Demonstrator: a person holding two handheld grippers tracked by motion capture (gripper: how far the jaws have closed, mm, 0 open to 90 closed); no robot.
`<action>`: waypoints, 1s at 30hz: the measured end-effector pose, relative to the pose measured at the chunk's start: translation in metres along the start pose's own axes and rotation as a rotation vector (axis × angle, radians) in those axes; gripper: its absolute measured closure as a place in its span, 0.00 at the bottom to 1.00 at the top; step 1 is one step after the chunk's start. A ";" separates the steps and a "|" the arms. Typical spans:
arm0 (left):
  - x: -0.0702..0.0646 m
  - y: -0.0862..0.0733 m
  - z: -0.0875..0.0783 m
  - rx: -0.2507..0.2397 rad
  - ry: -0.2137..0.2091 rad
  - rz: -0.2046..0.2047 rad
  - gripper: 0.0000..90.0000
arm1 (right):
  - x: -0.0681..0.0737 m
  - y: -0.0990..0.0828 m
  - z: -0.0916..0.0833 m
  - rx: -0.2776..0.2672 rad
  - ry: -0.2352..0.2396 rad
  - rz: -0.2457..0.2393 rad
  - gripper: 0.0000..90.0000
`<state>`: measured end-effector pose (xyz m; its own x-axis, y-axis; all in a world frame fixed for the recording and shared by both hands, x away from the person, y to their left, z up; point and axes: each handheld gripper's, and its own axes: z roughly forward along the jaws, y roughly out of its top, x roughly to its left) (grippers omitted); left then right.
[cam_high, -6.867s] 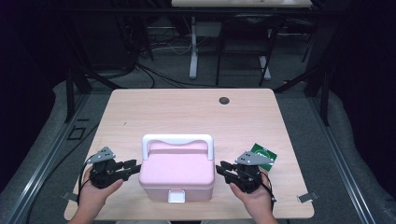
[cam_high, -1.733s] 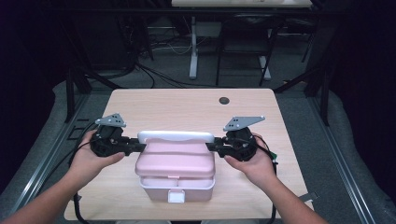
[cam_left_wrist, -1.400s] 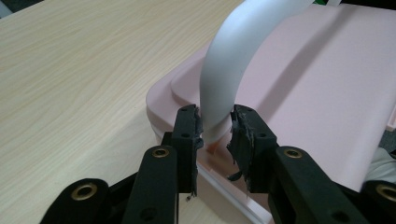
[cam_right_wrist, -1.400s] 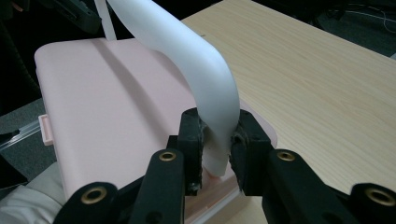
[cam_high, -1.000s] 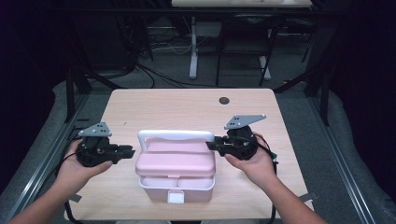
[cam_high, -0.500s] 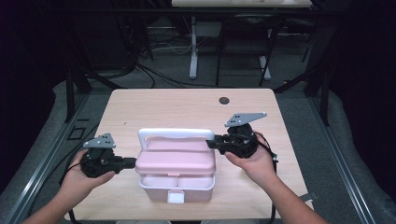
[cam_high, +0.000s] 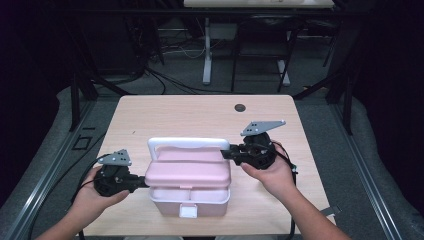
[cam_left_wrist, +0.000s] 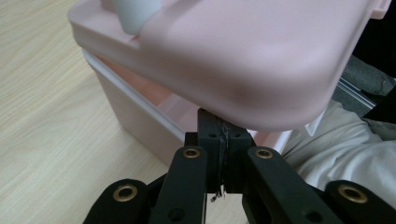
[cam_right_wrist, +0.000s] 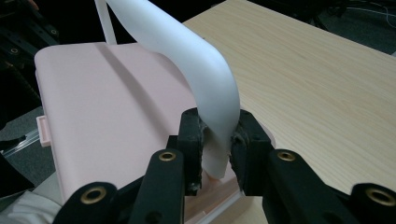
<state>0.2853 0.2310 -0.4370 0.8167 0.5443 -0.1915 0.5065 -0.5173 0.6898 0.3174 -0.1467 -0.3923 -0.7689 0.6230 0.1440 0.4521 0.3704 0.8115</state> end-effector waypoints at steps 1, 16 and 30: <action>-0.001 0.000 0.001 0.002 -0.003 0.001 0.99 | 0.000 0.000 0.000 -0.001 0.000 0.000 0.83; -0.008 0.005 0.008 0.010 -0.028 0.019 0.99 | -0.001 -0.001 0.000 -0.007 0.003 0.001 0.83; -0.011 0.010 0.003 0.006 -0.025 0.033 0.99 | -0.003 -0.001 0.000 -0.016 -0.005 0.002 0.81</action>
<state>0.2823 0.2181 -0.4301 0.8396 0.5102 -0.1867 0.4809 -0.5382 0.6922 0.3191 -0.1485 -0.3931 -0.7658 0.6270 0.1433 0.4465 0.3580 0.8200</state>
